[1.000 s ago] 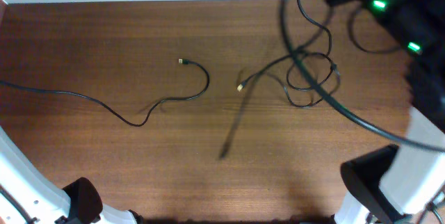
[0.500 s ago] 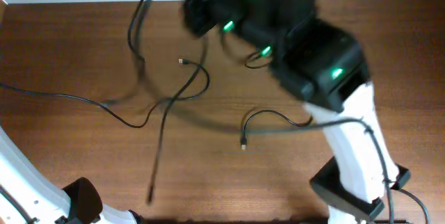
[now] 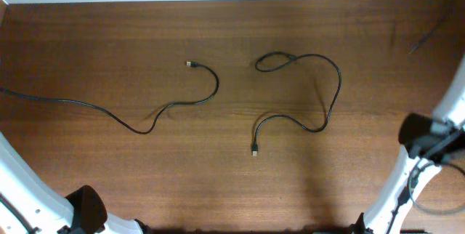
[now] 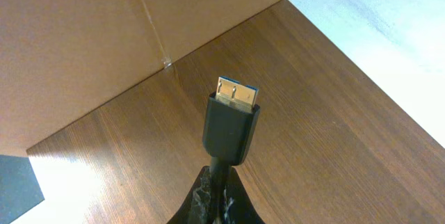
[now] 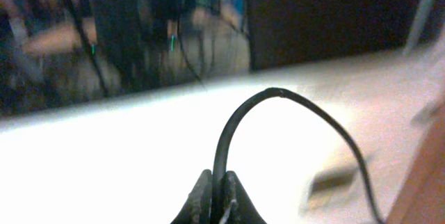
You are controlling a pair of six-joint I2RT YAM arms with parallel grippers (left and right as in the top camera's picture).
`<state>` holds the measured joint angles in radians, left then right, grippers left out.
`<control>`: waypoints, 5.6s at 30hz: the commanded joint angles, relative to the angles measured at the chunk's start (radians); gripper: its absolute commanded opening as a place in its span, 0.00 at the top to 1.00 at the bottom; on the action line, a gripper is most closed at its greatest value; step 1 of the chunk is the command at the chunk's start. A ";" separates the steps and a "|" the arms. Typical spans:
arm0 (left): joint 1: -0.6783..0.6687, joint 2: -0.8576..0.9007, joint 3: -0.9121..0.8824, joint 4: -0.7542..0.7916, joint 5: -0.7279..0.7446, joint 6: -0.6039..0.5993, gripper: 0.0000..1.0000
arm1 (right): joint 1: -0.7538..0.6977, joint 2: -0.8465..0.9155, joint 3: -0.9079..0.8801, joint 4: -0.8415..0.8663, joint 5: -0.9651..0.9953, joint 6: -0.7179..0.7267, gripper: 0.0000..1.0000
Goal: Untangle cables
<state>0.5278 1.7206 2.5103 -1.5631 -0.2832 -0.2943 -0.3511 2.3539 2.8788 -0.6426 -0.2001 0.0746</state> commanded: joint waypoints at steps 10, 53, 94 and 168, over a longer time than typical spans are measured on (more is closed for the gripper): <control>0.002 -0.105 0.004 0.005 0.042 0.012 1.00 | 0.060 0.168 0.095 0.148 -0.010 0.072 0.96; -0.306 -0.109 0.004 -0.039 -0.014 -0.003 1.00 | 0.048 0.013 -0.766 0.283 0.173 0.167 0.01; -0.306 -0.109 0.004 -0.092 -0.080 0.035 1.00 | 0.276 -0.062 -0.777 -0.117 0.261 0.093 0.01; -0.306 -0.111 0.004 -0.125 -0.042 0.109 1.00 | -0.020 0.082 -0.530 -0.529 0.474 1.527 0.96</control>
<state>0.2253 1.6173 2.5107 -1.6875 -0.3290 -0.2005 -0.3645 2.4081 2.3825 -1.1606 0.1898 1.5753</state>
